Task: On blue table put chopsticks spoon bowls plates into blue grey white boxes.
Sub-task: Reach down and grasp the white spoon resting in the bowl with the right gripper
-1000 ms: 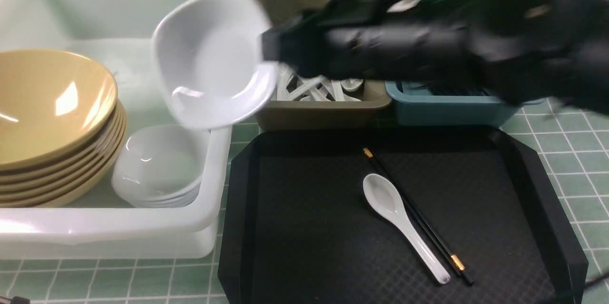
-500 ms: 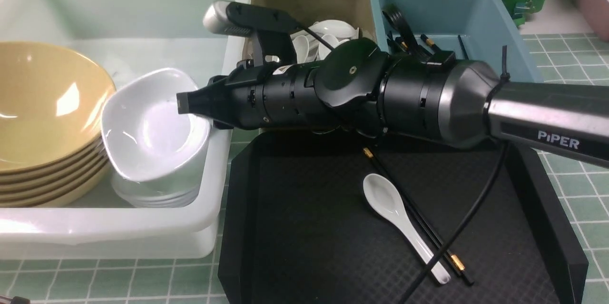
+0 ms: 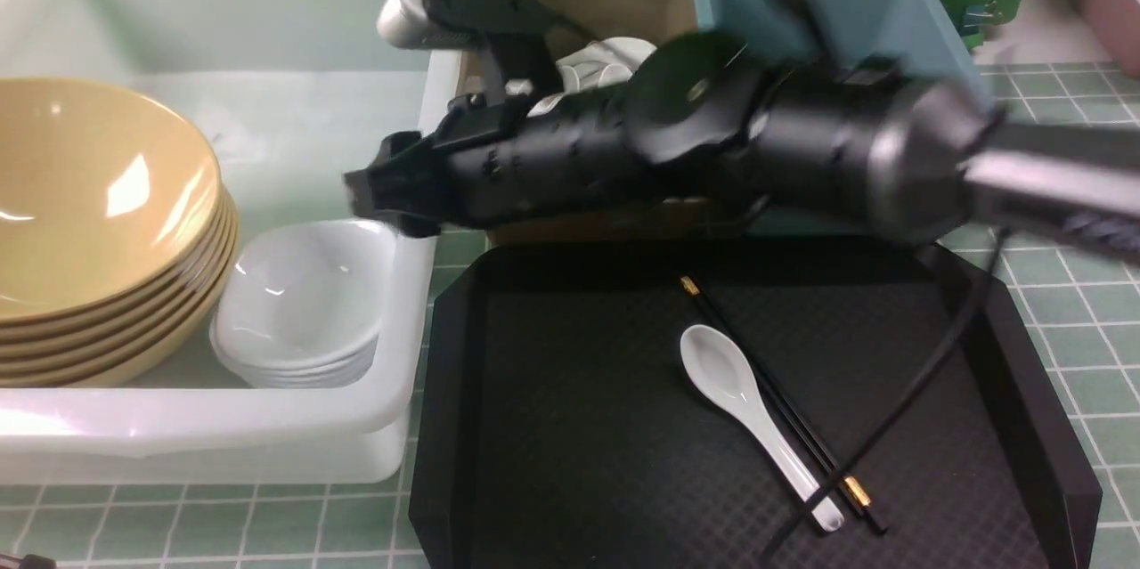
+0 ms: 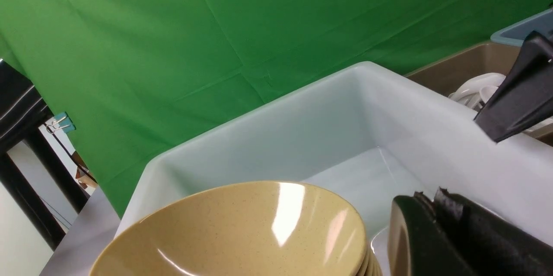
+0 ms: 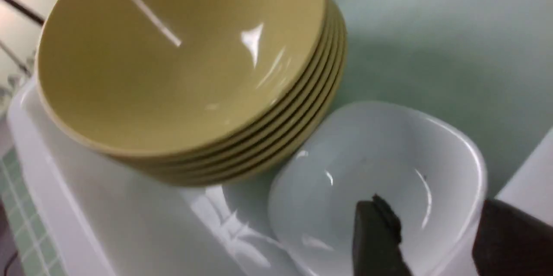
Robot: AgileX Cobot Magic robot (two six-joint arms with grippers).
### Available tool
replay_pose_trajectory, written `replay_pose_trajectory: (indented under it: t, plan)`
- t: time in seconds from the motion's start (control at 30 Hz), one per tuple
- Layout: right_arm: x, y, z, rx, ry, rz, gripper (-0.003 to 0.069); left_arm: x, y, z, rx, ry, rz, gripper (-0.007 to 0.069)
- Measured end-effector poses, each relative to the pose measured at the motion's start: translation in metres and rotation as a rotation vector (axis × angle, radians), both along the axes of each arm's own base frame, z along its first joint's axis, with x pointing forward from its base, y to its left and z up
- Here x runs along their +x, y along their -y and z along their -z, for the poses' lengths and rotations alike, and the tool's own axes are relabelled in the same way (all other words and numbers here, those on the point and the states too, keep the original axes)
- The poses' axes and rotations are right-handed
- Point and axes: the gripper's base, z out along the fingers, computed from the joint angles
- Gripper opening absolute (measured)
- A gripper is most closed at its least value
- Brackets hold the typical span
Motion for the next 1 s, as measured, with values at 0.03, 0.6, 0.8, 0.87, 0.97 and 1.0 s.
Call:
replay_pose_trajectory:
  t: [0.03,0.6,0.8,0.87,0.97,1.0]
  plan:
    - [-0.005,0.019,-0.017,-0.074,0.022,-0.065,0.0358,0.000,0.000,0.000,-0.001,0.000,0.000,0.0005]
    - [-0.059,0.153,0.088,-0.814,-0.284,-0.025,0.0359,0.000,0.000,0.000,-0.009,0.004,0.006,0.0005]
    - [-0.062,0.153,0.114,-0.757,-0.299,0.042,0.0359,0.000,0.000,0.000,-0.009,0.002,0.006,0.0005]
    - [-0.063,0.150,0.117,-0.734,-0.325,0.050,0.0359,0.000,0.000,0.000,-0.008,0.002,0.005,0.0005]
    - [-0.065,0.146,0.117,-0.723,-0.318,0.043,0.0350,0.000,0.000,0.000,-0.008,0.002,0.005,0.0005]
    - [-0.066,0.143,0.117,-0.721,-0.306,0.032,0.0328,0.000,0.000,0.000,-0.008,0.002,0.005,0.0005]
